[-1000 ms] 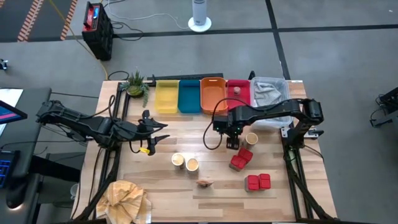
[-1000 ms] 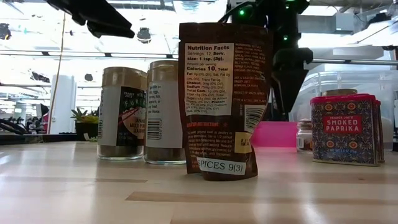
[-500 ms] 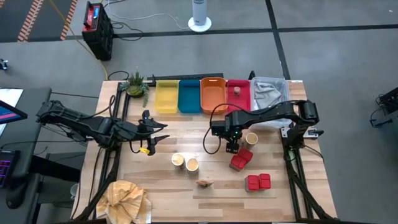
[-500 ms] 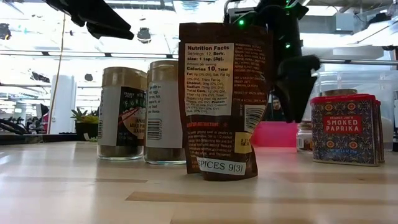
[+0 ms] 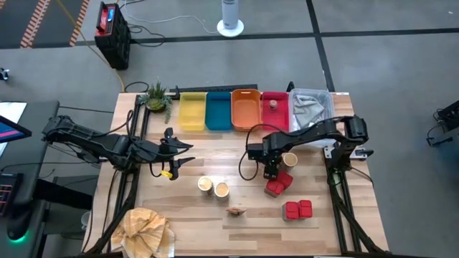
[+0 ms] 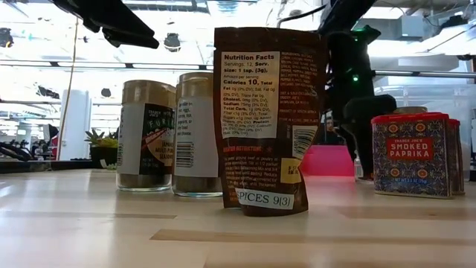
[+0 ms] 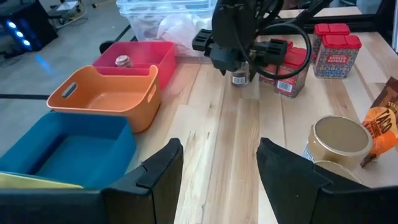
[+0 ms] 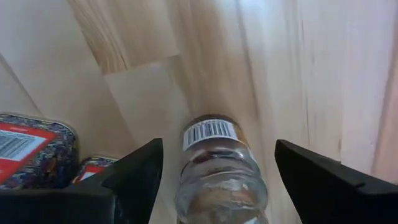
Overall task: Sort spices by type
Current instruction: Put the brown spice bottle into the red bin
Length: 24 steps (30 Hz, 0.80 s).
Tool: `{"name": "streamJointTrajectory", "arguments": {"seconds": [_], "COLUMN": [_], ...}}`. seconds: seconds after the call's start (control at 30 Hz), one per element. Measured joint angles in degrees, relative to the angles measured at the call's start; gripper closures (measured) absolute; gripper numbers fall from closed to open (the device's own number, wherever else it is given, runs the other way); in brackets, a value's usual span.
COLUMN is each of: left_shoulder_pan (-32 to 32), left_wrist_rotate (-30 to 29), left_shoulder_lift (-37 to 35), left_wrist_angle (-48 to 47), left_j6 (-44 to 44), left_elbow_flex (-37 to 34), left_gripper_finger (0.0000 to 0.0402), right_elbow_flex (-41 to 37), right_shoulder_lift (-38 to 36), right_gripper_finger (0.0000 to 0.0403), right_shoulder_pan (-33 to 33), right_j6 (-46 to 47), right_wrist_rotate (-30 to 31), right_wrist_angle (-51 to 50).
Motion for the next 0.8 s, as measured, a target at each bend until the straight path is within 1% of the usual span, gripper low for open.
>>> {"name": "streamJointTrajectory", "arguments": {"seconds": [0.13,0.23,0.5,0.57,0.67,0.73,0.8], "left_shoulder_pan": [0.0,0.0,0.0,0.0,0.0,0.0,0.0], "left_wrist_rotate": [0.0,0.0,0.0,0.0,0.0,0.0,0.0], "left_shoulder_lift": [0.0,0.0,0.0,0.0,0.0,0.0,0.0], "left_wrist_angle": [0.0,0.0,0.1,0.1,0.2,0.3,0.6], "left_j6": [0.0,0.0,0.1,0.2,0.2,0.3,0.7], "left_elbow_flex": [0.0,0.0,0.0,0.0,0.0,0.0,0.0], "left_gripper_finger": [0.0205,0.0205,0.0205,0.0205,0.0205,0.0205,0.0205], "right_elbow_flex": [-1.3,-2.4,-2.0,-1.1,2.5,5.7,9.4], "right_shoulder_lift": [0.0,0.0,0.0,0.0,0.0,0.0,0.0], "right_gripper_finger": [0.0092,0.0113,0.0193,0.0193,0.0193,0.0193,0.0193], "right_shoulder_pan": [0.0,0.0,0.0,0.0,-0.1,-0.3,-1.0], "right_j6": [0.6,0.6,0.6,0.2,-1.1,-3.3,-6.0], "right_wrist_rotate": [0.0,-0.1,0.0,0.1,0.4,2.7,6.4], "right_wrist_angle": [0.7,1.7,1.5,0.9,-1.4,-2.7,-4.1]}}
